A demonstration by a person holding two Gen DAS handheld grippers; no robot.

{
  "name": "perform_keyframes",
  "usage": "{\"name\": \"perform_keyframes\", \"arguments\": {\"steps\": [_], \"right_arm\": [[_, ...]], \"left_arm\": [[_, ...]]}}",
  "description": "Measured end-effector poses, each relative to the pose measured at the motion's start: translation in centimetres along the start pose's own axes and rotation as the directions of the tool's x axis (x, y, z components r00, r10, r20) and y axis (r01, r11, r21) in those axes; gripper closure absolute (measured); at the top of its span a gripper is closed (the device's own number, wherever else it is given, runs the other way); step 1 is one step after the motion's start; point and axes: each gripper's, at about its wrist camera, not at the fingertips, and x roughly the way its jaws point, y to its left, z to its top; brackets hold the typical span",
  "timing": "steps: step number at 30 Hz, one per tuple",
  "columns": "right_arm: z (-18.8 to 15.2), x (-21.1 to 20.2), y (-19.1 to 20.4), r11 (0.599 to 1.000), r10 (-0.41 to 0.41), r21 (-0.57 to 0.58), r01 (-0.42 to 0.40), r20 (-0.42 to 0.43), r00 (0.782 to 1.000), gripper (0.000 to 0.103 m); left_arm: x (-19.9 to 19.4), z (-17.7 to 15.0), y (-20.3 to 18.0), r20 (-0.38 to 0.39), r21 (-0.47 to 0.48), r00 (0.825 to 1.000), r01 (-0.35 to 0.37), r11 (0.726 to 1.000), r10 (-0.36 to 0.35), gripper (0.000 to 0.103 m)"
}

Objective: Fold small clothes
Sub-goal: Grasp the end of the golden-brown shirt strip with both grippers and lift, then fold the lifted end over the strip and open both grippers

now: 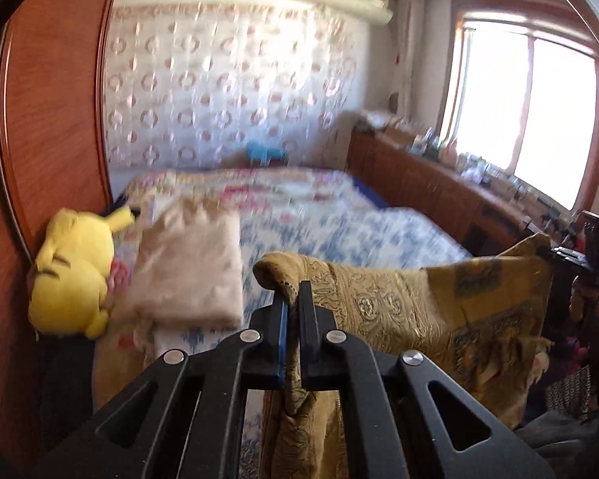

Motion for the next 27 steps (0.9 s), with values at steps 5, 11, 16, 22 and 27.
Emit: {"name": "perform_keyframes", "arguments": {"steps": [5, 11, 16, 22, 27], "right_arm": [[5.8, -8.6, 0.9, 0.998, 0.060, -0.048, -0.051, 0.201, 0.978, 0.096], [18.4, -4.8, -0.6, 0.983, -0.070, -0.149, 0.103, 0.212, 0.975, 0.096], [22.5, 9.5, -3.8, 0.960, -0.232, -0.152, 0.234, 0.030, 0.972, 0.085], [15.6, 21.3, -6.7, 0.956, -0.292, -0.034, 0.292, -0.220, 0.931, 0.073], [10.6, 22.6, -6.8, 0.969, -0.244, -0.049, 0.241, -0.289, 0.926, 0.072]], "left_arm": [[-4.4, 6.8, -0.3, 0.133, 0.041, 0.989, -0.067, 0.997, 0.061, 0.098], [4.4, 16.2, 3.7, 0.119, 0.051, 0.976, -0.188, 0.981, 0.181, 0.098], [17.7, 14.5, 7.4, -0.083, 0.059, 0.974, -0.206, 0.977, 0.210, 0.087], [22.8, 7.1, 7.3, -0.209, 0.066, 0.966, -0.141, 0.988, 0.152, 0.039], [22.5, 3.8, 5.3, -0.263, 0.102, 0.956, -0.105, 0.989, 0.129, 0.025]]}}
